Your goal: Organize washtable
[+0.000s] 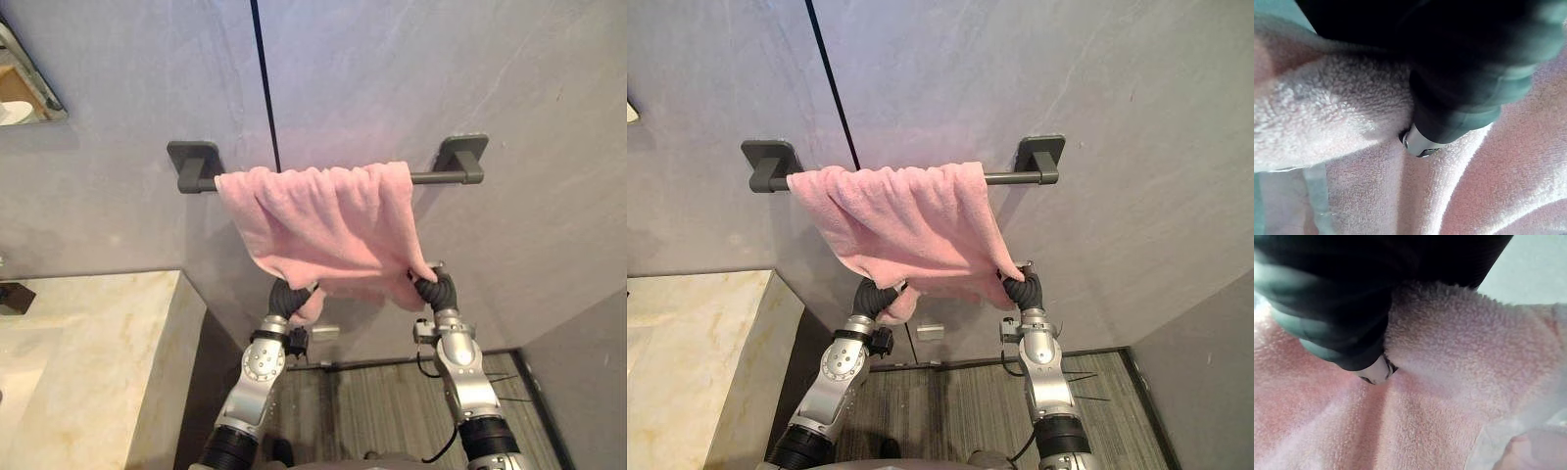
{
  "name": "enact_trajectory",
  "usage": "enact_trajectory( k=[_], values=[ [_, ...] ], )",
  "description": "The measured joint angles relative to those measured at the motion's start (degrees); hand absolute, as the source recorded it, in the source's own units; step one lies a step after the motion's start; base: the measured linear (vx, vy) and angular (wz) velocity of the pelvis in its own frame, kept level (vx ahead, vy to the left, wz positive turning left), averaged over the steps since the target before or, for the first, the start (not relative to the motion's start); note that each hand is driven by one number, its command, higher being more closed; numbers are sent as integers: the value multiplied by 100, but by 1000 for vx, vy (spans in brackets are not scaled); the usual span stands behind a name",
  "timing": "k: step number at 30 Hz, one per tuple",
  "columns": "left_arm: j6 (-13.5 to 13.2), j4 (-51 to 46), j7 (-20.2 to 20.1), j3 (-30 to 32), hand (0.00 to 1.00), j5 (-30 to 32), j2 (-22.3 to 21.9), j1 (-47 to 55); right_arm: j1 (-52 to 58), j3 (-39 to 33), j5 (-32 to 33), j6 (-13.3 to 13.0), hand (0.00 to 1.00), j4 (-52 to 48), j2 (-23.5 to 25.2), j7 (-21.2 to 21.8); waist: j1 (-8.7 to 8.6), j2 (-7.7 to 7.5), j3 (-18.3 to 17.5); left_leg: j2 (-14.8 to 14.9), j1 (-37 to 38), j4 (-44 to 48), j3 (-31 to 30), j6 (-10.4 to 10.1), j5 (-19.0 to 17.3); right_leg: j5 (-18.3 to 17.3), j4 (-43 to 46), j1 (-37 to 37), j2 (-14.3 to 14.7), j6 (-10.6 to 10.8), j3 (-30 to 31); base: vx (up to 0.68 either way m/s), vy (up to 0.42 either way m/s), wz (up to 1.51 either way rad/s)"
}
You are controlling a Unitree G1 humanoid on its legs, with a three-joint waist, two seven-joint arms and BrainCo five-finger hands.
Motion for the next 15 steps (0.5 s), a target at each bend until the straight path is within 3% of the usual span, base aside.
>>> enact_trajectory(
  k=[6,15],
  values=[
    [2,119,0,-4,100,0,1,23,-11,-5,5,3,100,62,31,0,-2,76,34,-25,15,3,-42,-4,-7,-51,30,29,1,-3,-48,10,-12,3],
    [61,776,5,83,100,0,-4,299,6,-1,161,138,100,969,422,21,24,262,122,-7,103,-37,-25,-7,-8,-51,42,102,7,-3,-20,-37,-10,-1]
  ],
)
